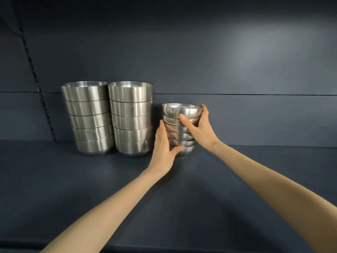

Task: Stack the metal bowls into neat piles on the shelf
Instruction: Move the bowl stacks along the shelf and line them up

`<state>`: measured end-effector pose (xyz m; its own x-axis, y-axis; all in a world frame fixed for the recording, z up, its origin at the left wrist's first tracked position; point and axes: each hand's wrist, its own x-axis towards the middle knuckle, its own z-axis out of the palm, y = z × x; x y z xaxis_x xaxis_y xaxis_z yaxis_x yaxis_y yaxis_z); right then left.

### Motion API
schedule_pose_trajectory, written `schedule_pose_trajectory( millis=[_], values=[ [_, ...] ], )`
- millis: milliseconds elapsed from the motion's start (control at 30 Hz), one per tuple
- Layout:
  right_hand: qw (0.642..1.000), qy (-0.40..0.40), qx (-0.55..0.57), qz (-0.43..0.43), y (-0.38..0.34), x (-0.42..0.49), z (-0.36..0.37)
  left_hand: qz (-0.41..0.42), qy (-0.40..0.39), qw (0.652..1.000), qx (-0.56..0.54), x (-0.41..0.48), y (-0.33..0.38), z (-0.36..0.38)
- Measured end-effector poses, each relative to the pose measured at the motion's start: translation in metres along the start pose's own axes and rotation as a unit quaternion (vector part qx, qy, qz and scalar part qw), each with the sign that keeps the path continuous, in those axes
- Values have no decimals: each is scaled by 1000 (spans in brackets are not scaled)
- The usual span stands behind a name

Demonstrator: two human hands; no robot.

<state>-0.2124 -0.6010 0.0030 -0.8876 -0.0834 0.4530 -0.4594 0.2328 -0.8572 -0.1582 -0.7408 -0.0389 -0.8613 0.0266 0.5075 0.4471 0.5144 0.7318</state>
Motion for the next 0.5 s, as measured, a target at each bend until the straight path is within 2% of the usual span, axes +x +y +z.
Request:
schedule_pose_trajectory(
  millis=[267,400,500],
  values=[
    [1000,-15,-1,25,1,5,2,28,14,999,44,0,-1,5],
    [1000,-13,-11,-4,0,-15,-10,116,41,985,118,-5,-3,0],
    [991,-51,-97,-71,15,-35,-30,194,59,964,172,-3,1,-18]
  ],
)
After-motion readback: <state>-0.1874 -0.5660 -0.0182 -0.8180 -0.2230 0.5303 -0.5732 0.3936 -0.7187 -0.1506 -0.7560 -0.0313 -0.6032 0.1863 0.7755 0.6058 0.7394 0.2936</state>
